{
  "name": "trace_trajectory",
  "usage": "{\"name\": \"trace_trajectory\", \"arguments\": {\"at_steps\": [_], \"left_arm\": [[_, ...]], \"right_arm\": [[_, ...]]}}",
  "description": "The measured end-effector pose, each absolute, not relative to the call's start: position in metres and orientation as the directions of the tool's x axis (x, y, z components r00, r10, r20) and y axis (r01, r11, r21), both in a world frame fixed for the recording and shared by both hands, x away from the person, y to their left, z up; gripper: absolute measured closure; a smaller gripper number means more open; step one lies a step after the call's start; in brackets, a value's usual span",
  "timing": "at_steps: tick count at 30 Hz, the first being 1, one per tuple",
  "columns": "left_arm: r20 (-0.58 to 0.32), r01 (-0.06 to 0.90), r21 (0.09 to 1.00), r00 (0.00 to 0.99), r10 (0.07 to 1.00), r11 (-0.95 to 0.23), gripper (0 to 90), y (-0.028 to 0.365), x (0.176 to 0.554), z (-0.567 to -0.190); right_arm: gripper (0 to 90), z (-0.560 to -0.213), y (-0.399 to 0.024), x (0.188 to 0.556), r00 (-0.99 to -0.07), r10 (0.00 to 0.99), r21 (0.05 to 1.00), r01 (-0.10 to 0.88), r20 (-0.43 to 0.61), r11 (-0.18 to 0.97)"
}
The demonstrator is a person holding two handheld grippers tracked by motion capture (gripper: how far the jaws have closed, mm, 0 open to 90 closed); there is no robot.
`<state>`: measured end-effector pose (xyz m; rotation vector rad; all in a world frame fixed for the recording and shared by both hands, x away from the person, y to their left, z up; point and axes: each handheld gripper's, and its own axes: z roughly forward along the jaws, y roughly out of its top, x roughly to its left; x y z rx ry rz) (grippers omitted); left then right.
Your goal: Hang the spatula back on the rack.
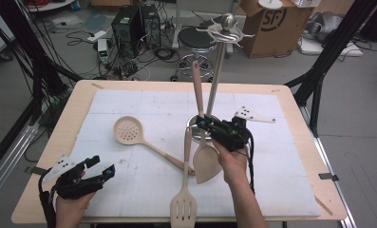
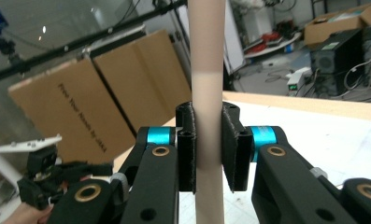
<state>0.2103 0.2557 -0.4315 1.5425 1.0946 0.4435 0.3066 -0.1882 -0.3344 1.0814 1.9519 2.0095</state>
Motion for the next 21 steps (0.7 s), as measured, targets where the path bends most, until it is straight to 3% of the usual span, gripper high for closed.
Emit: {"name": "trace_trajectory", "arguments": {"at_steps": [21], "left_arm": [[-0.277, 0.400, 0.914, 0.496, 0.823, 0.067, 23.3, 0.255, 0.211, -0.432]], "right_arm": [[78.4, -0.332, -0.215, 0.292, -0.679, 0.641, 0.933, 0.244, 0.358, -0.263]]}}
